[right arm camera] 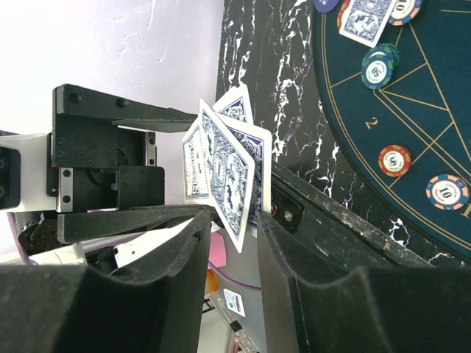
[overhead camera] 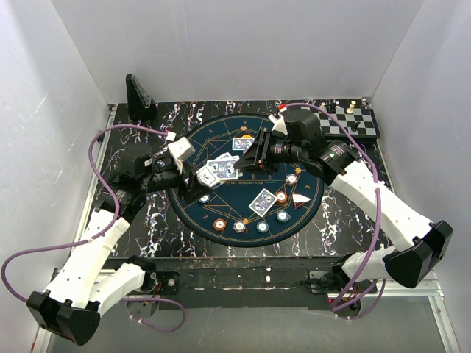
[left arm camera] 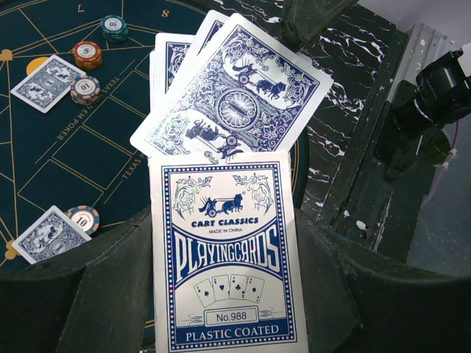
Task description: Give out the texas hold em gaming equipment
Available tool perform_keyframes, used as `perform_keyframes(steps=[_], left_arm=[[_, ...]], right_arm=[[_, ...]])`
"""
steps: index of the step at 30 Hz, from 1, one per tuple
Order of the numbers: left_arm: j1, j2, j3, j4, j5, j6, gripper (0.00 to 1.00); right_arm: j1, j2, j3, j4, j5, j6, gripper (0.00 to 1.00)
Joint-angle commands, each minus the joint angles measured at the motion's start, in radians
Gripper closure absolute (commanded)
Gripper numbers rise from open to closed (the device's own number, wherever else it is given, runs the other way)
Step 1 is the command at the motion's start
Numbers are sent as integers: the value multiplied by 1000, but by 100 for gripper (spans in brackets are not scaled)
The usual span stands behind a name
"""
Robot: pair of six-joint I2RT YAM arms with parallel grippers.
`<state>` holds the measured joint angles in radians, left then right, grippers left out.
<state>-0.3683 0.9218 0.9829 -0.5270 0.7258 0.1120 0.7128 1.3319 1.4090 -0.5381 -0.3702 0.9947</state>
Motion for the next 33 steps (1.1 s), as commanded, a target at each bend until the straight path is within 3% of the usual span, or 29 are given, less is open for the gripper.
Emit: perform_keyframes(steps=[1, 11, 22, 33], left_arm=[[5, -20, 20, 18, 26, 5, 100], [5, -15, 25, 19, 26, 5, 100], [5, -20, 30, 15, 26, 6, 100], [3, -26, 22, 15, 24, 6, 100]], right_arm=[[-4, -8, -2, 58, -36, 7, 61], [-4, 13, -8, 66, -72, 5, 63], [-7, 3, -97, 182, -115, 93, 67], [-10, -5, -85, 181, -105, 104, 85]])
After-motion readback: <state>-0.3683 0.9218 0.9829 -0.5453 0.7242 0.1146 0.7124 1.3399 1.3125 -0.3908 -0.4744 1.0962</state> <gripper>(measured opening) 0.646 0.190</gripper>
